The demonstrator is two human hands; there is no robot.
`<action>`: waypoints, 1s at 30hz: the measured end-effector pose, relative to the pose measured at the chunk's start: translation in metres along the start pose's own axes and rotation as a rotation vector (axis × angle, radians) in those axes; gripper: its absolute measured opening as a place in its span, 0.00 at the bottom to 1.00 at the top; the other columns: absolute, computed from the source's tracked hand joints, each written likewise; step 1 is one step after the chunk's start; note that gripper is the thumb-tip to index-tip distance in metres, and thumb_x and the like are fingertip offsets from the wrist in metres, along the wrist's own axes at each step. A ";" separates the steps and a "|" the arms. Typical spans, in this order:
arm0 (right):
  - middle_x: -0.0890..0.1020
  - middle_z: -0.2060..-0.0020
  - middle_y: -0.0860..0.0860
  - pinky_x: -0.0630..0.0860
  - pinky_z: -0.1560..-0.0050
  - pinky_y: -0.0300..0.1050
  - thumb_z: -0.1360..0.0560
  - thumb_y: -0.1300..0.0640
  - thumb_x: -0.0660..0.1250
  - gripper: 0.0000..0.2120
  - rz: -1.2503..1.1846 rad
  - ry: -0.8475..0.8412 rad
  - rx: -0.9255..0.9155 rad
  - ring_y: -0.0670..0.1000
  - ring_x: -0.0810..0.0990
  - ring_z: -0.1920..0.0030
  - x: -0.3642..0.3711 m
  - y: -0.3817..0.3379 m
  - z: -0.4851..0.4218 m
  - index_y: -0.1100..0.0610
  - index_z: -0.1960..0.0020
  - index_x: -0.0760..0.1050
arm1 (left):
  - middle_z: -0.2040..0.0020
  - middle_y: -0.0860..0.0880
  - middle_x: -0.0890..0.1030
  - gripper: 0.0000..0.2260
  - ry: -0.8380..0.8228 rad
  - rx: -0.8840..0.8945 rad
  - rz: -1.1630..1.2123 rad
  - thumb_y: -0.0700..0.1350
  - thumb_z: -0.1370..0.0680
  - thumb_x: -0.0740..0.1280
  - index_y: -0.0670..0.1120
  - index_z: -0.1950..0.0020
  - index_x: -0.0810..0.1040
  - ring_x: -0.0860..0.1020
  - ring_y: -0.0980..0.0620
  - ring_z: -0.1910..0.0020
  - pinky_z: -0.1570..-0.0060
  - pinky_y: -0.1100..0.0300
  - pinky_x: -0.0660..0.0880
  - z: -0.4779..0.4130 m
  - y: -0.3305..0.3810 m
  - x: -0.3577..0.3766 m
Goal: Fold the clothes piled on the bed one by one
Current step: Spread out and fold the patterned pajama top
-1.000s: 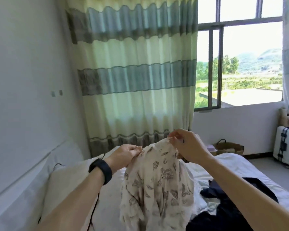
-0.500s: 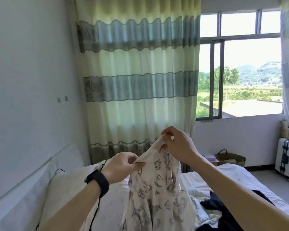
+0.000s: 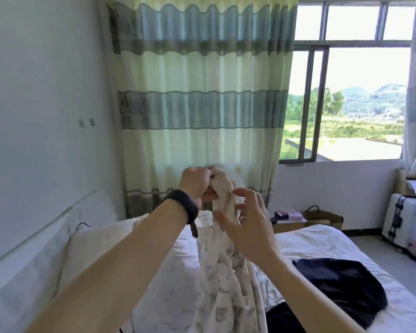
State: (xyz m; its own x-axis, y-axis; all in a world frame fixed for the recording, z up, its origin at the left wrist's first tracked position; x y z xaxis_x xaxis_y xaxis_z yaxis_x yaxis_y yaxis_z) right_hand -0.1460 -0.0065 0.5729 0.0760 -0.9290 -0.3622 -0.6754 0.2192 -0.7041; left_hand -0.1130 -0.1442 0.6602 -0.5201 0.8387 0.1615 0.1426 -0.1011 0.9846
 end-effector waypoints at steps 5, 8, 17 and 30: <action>0.76 0.48 0.40 0.73 0.60 0.44 0.24 0.39 0.69 0.15 0.399 -0.002 0.006 0.48 0.79 0.53 0.002 0.033 0.009 0.45 0.44 0.70 | 0.51 0.39 0.81 0.15 0.115 0.033 0.131 0.31 0.19 0.57 0.45 0.35 0.69 0.79 0.42 0.59 0.72 0.54 0.80 -0.012 -0.008 0.005; 0.79 0.56 0.42 0.78 0.59 0.50 0.25 0.42 0.68 0.10 0.332 -0.225 0.115 0.49 0.79 0.60 0.005 0.065 0.007 0.46 0.52 0.70 | 0.53 0.43 0.80 0.16 0.068 0.062 0.135 0.31 0.19 0.53 0.47 0.44 0.76 0.80 0.46 0.59 0.65 0.54 0.81 -0.015 -0.004 0.002; 0.78 0.64 0.38 0.69 0.64 0.41 0.19 0.49 0.66 0.05 0.276 0.009 0.165 0.48 0.77 0.60 -0.042 0.099 -0.031 0.42 0.51 0.80 | 0.64 0.60 0.81 0.30 0.028 0.436 -0.870 0.39 0.27 0.72 0.55 0.26 0.72 0.79 0.58 0.61 0.56 0.69 0.75 -0.035 -0.019 -0.056; 0.84 0.56 0.43 0.75 0.61 0.41 0.20 0.52 0.65 0.13 0.069 0.023 0.313 0.46 0.83 0.58 -0.003 0.102 -0.036 0.47 0.36 0.77 | 0.78 0.54 0.63 0.26 -0.057 0.565 -1.181 0.58 0.22 0.66 0.48 0.74 0.62 0.65 0.55 0.78 0.73 0.58 0.59 -0.040 -0.028 -0.034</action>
State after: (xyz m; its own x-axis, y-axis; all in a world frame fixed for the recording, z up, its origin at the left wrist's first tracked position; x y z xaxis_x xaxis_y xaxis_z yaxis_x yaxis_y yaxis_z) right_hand -0.2414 0.0081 0.5244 0.0191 -0.9145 -0.4042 -0.4195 0.3596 -0.8335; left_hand -0.1329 -0.1913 0.6299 -0.5394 0.2890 -0.7909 -0.0340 0.9310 0.3634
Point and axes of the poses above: each hand's wrist, its own z-axis away from the middle knuckle, its own x-axis out of the palm, y = z × x, the point moved 3 cm from there along -z, towards the middle knuckle
